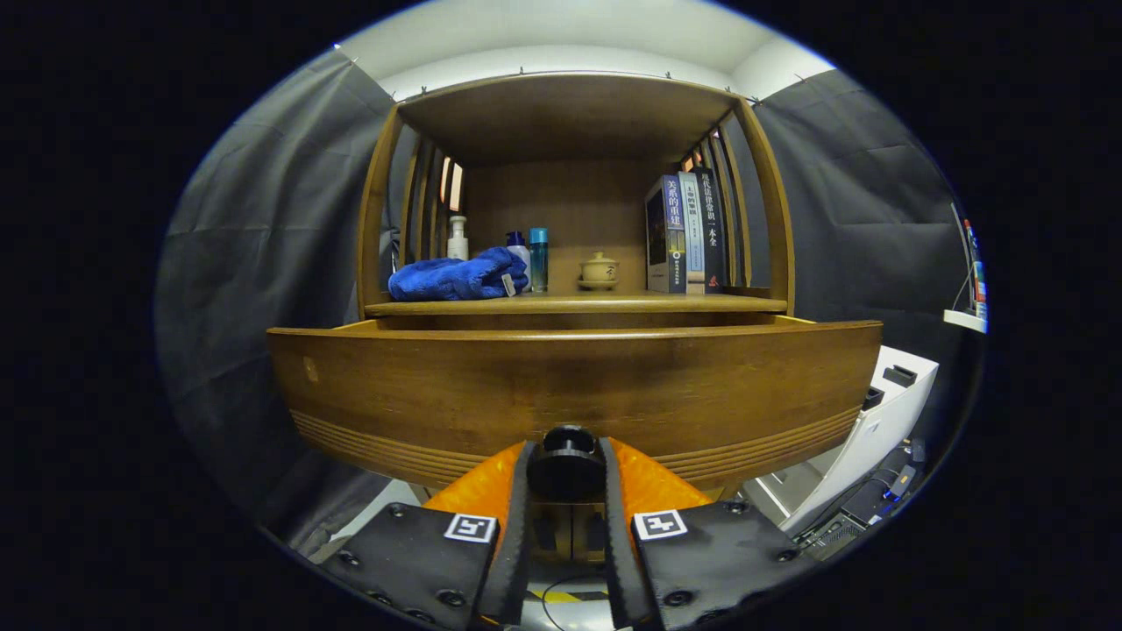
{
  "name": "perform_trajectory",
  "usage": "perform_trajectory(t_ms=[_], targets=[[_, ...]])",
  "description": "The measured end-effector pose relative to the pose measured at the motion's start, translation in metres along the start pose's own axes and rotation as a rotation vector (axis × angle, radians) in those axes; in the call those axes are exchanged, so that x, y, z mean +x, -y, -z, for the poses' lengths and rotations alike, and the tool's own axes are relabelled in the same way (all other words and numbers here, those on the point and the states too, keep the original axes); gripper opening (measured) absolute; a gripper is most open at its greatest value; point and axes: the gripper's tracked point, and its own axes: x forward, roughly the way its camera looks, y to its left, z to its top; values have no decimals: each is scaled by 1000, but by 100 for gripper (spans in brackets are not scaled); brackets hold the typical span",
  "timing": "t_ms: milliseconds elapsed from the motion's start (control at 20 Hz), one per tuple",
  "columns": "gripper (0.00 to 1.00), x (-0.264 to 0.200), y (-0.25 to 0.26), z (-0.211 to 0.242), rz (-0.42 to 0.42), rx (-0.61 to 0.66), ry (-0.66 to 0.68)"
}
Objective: Pull open the drawer, take out the items inside it, and place them on the countertop above the cabinet.
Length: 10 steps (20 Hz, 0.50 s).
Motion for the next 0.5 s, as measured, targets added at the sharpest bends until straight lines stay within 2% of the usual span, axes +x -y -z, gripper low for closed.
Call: perform_trajectory(t_ms=[500], targets=[[44,-34,-2,2,6,39,-27]])
